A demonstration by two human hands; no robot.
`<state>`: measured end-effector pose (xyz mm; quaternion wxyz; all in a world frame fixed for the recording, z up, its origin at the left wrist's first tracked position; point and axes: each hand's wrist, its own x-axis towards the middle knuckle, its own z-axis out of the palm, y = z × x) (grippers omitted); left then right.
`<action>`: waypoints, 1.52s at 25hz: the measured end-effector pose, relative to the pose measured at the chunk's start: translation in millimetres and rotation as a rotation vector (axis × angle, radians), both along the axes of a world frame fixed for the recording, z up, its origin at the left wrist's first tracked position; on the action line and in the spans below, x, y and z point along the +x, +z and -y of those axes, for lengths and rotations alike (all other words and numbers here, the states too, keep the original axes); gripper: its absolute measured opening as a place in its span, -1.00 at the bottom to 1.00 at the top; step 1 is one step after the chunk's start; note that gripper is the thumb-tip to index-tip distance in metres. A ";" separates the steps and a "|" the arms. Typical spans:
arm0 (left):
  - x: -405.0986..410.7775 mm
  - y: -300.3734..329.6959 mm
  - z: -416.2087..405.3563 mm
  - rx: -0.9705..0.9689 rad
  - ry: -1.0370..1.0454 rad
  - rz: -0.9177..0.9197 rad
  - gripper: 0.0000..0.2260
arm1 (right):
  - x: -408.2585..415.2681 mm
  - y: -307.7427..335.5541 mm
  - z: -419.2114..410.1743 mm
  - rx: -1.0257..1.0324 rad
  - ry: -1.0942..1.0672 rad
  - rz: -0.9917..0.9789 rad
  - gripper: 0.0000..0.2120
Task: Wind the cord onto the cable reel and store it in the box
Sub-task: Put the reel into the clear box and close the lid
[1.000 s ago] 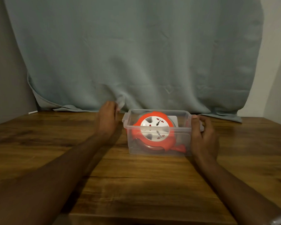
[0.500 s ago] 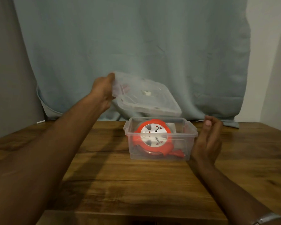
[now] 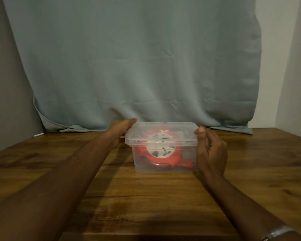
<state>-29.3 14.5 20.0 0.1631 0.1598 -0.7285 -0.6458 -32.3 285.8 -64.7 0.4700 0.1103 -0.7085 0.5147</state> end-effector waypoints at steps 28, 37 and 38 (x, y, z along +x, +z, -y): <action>-14.6 -1.8 -8.5 -0.739 -0.025 0.135 -0.68 | -27.0 2.2 1.9 -0.188 0.204 0.206 -0.61; 3.5 17.8 -64.6 -1.292 -0.374 0.007 -0.37 | -19.1 -4.3 3.4 -0.271 0.308 0.315 -0.27; 2.4 15.5 -71.5 -1.267 -0.450 0.074 -0.33 | -19.3 -5.4 4.6 -0.340 0.391 0.358 -0.22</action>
